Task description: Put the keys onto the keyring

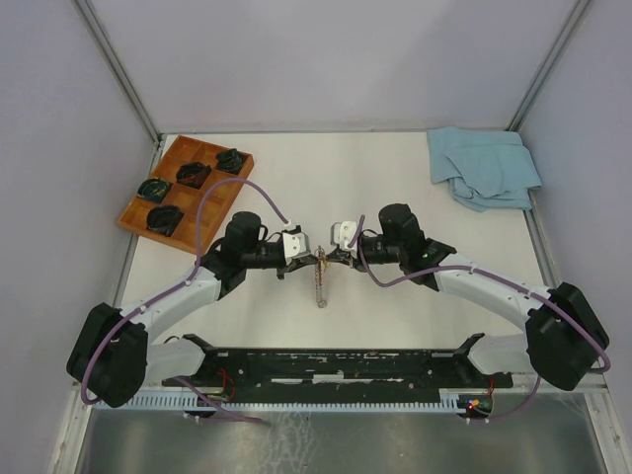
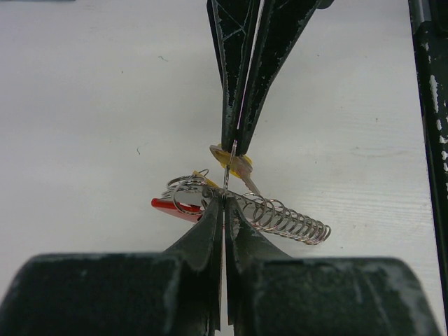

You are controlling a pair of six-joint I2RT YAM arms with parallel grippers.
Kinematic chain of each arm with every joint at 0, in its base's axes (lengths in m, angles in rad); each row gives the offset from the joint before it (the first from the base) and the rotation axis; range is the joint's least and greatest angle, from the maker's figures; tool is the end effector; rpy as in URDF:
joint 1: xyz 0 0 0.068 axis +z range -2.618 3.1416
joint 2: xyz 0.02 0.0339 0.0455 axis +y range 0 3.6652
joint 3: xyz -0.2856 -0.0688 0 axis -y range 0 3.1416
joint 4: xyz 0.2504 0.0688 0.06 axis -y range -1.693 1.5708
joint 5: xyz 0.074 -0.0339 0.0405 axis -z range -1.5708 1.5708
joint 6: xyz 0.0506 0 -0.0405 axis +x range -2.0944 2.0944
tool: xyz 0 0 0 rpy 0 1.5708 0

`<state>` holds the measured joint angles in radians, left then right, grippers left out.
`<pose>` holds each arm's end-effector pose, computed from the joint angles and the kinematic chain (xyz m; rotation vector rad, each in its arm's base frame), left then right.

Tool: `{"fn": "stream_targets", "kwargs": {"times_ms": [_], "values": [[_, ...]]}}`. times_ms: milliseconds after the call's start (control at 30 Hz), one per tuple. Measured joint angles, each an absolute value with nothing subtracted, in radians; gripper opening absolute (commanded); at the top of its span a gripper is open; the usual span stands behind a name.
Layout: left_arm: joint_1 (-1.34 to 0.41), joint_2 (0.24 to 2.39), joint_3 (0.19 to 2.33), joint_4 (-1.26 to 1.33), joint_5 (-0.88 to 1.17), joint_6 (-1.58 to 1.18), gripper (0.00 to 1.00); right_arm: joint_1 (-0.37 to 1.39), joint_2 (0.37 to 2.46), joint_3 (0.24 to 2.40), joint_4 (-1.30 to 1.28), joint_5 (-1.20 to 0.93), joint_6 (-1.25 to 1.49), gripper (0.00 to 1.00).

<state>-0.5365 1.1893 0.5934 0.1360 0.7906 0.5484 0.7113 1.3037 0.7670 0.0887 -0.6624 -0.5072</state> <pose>0.1989 -0.1601 0.2390 1.4066 1.3775 -0.7882 0.2018 0.2149 0.2632 -1.4687 1.3643 0.7957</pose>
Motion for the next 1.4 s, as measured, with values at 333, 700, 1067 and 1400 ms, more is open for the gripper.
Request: {"fn": "stream_targets", "kwargs": {"times_ms": [333,700,1067,1400], "values": [[-0.537,1.189,0.593,0.136,0.791,0.548,0.03,0.711,1.304,0.767,0.086,-0.677,-0.514,0.01],[-0.537,1.189,0.593,0.136,0.791,0.548,0.03,0.711,1.297,0.767,0.067,-0.661,-0.530,0.01],[-0.537,1.189,0.593,0.134,0.793,0.548,0.03,0.711,1.293,0.768,0.049,-0.659,-0.541,0.01],[-0.537,1.189,0.593,0.132,0.797,0.548,0.03,0.711,1.294,0.771,0.052,-0.659,-0.540,0.01]]}}
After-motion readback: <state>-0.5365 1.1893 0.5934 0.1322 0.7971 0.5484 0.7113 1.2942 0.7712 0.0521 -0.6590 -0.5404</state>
